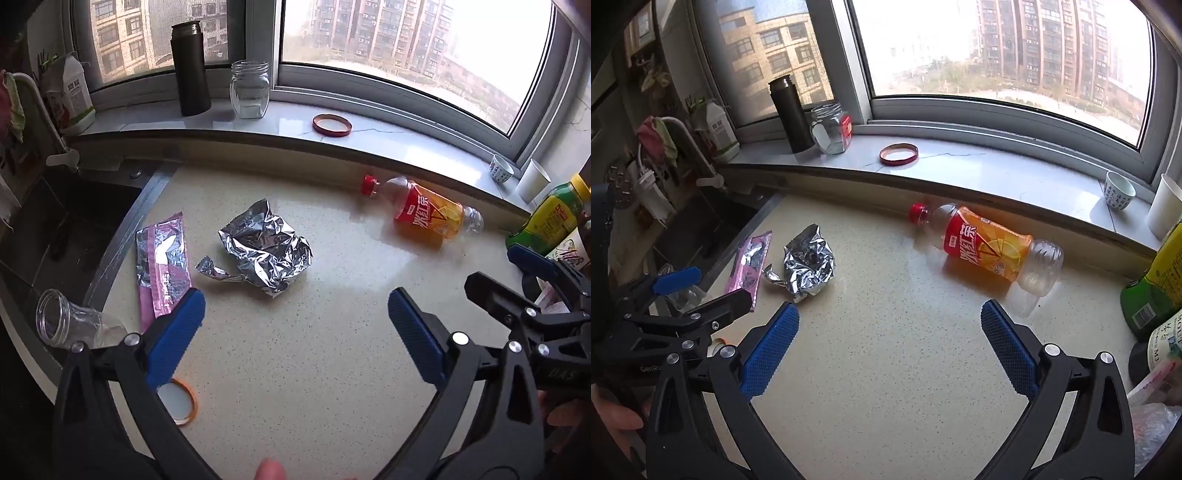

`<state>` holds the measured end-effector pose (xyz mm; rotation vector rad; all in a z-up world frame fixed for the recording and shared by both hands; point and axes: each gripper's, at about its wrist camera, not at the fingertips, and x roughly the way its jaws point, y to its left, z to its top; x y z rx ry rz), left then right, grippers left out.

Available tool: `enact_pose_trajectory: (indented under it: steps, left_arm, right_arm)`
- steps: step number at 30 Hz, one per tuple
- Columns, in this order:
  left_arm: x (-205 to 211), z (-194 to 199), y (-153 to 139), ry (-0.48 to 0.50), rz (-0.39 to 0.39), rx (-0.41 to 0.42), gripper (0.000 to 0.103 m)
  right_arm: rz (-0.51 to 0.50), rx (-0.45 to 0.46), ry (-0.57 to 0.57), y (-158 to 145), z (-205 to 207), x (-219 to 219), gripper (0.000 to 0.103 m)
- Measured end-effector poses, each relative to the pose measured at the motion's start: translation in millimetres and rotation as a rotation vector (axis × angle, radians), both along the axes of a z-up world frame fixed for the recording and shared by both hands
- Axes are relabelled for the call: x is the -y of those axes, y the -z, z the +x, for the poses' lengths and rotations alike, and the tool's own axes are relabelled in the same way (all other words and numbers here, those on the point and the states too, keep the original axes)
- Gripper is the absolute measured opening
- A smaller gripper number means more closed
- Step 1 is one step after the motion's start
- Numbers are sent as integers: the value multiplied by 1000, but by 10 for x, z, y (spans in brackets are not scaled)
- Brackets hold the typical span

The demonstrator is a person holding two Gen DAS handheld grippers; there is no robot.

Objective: Collect trash
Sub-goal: 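Move the right gripper toward the orange-labelled iced tea bottle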

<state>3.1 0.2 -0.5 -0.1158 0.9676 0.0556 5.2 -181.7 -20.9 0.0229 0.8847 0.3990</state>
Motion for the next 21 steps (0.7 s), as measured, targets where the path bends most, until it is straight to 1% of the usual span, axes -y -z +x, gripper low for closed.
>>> enact_pose_trajectory:
  steps: [6,10,12,14,17,18,21]
  left_arm:
    - [0,224,59,12,-27,-17,97]
    - [4,337,86,46,-13,-15,97]
    - [63,409,127,48,-1,-30,97]
    - [61,472,162,55,-11,-41,97]
    - [75,561,169,66,-11,-21,97]
    - [97,581,151,75,-9,6,97]
    - [139,660,157,86,13,20,97]
  right_arm:
    - [22,-14,-9,56,230,105,98]
    - [9,-17,-18,99,363,134,98]
    - [2,-18,-14,116,440,159,98]
    - [-9,-21,-17,129,524,172,98]
    - [-28,-19,-31,168,650,182,98]
    - [-38,-19,-37,183,696,177,98]
    - [-58,-30,-54,257,837,170,98]
